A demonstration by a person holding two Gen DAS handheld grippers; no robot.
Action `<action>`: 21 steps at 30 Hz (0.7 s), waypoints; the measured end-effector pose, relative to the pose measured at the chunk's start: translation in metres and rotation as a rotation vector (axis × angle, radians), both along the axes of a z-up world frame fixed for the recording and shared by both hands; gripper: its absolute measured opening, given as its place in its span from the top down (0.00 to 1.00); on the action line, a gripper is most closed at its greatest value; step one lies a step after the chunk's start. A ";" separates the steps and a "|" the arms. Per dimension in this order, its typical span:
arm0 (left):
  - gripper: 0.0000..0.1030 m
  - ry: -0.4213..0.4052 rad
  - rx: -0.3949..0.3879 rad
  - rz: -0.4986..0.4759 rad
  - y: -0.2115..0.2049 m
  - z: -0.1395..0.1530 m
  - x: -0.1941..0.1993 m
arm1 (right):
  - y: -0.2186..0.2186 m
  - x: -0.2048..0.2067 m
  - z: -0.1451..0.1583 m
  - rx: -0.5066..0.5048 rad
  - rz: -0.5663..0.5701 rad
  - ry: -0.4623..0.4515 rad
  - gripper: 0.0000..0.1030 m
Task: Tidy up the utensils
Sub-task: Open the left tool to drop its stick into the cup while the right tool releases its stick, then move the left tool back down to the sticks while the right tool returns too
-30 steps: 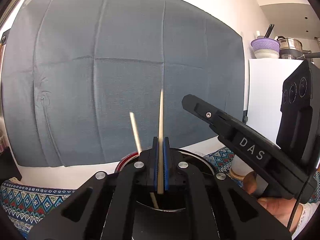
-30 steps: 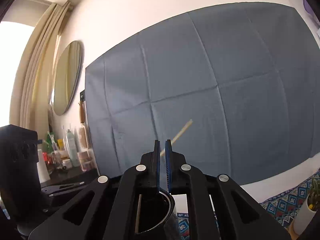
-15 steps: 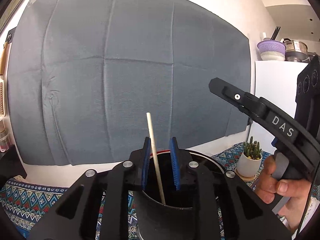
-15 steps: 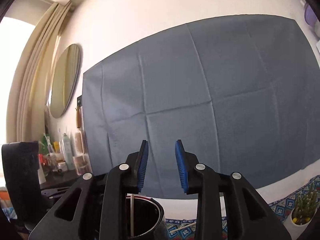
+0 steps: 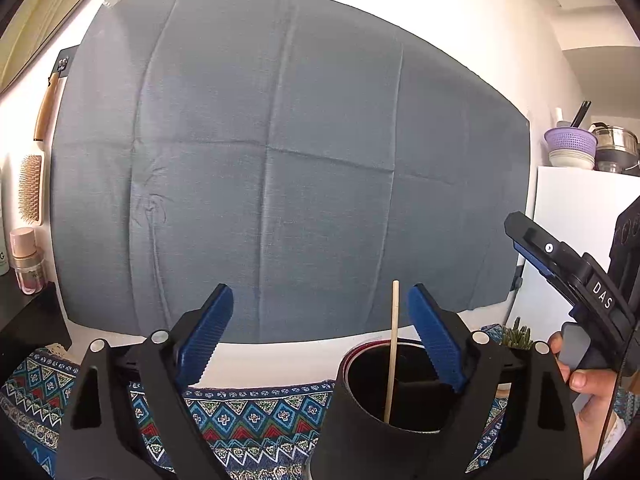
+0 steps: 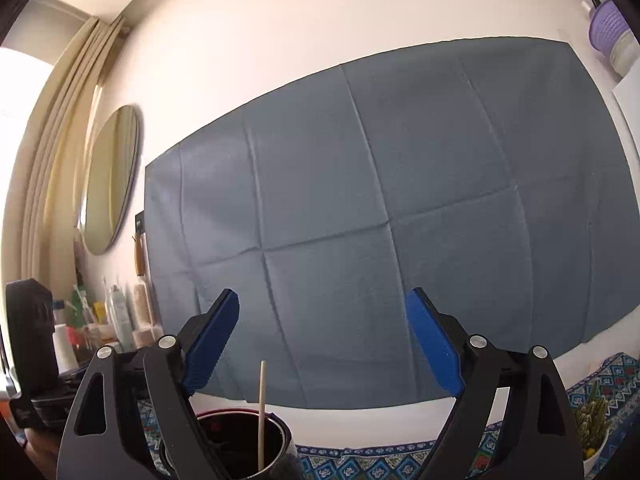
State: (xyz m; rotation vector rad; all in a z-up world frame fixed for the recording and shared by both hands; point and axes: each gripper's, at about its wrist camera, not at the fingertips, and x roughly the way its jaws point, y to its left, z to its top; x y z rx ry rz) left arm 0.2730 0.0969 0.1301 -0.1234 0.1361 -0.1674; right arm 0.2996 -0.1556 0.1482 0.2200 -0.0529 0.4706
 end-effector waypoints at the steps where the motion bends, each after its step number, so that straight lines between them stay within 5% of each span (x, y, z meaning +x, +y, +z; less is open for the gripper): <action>1: 0.09 0.003 0.003 0.002 0.000 0.001 0.000 | 0.000 0.000 0.001 -0.004 -0.002 0.001 0.18; 12: 0.06 0.045 0.075 0.005 -0.014 0.016 -0.017 | 0.020 -0.013 0.015 -0.264 -0.121 0.120 0.16; 21: 0.06 0.120 0.185 0.047 -0.028 0.020 -0.048 | 0.005 -0.046 0.016 -0.344 -0.166 0.298 0.14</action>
